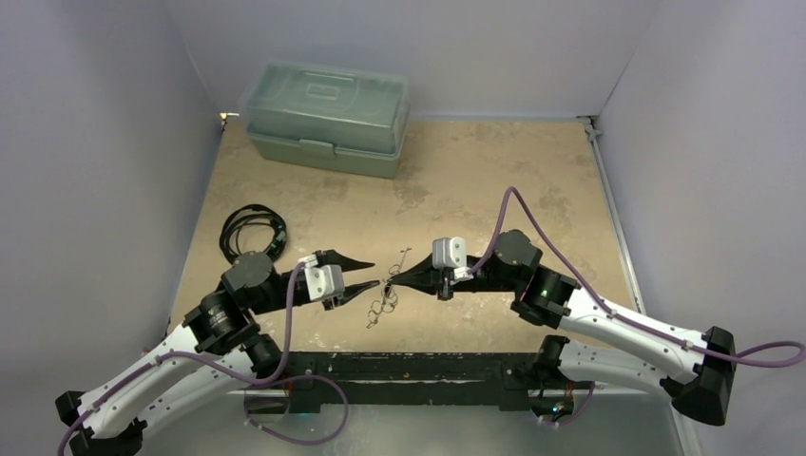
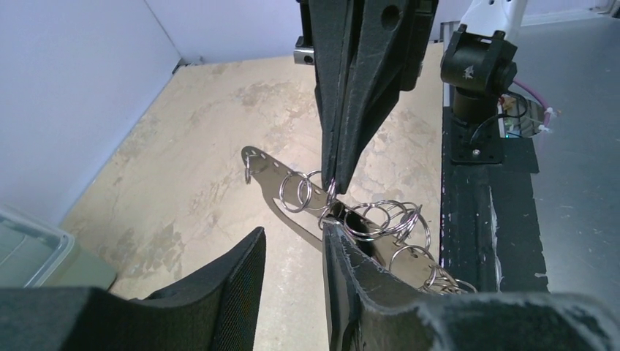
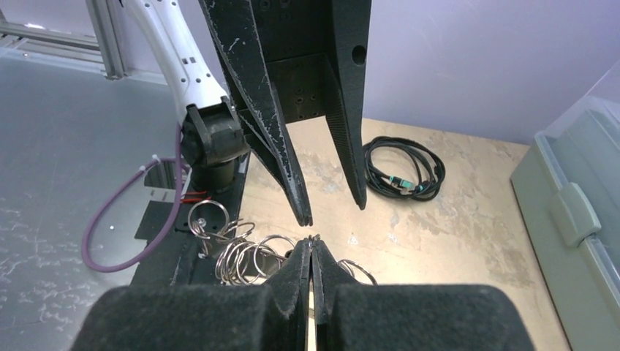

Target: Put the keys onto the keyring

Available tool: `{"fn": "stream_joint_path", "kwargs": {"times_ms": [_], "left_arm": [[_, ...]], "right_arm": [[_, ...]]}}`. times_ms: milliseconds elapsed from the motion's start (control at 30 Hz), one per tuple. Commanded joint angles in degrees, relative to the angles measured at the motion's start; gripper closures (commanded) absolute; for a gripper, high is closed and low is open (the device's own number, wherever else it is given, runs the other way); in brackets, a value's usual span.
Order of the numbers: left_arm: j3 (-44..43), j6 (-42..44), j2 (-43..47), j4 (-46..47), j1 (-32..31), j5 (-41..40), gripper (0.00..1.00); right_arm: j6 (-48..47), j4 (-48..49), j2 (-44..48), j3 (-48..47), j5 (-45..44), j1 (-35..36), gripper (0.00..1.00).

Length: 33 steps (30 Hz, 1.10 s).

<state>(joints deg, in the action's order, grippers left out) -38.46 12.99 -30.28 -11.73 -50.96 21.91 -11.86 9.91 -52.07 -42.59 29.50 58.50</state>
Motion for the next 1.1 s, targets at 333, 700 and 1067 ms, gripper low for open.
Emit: {"fn": "stream_joint_path", "kwargs": {"times_ms": [333, 700, 1067], "left_arm": [[1.16, -0.89, -0.12, 5.63, 0.04, 8.65, 0.69], [1.08, -1.28, -1.29, 6.09, 0.00, 9.74, 0.70], [1.10, -2.36, -3.04, 7.15, 0.05, 12.67, 0.80]], "right_arm": [[-0.25, 5.38, 1.79, 0.98, 3.29, 0.21, 1.00], [-0.27, 6.68, 2.42, 1.66, 6.09, 0.21, 1.00], [-0.36, 8.78, 2.59, 2.59, 6.32, 0.21, 1.00]]}}
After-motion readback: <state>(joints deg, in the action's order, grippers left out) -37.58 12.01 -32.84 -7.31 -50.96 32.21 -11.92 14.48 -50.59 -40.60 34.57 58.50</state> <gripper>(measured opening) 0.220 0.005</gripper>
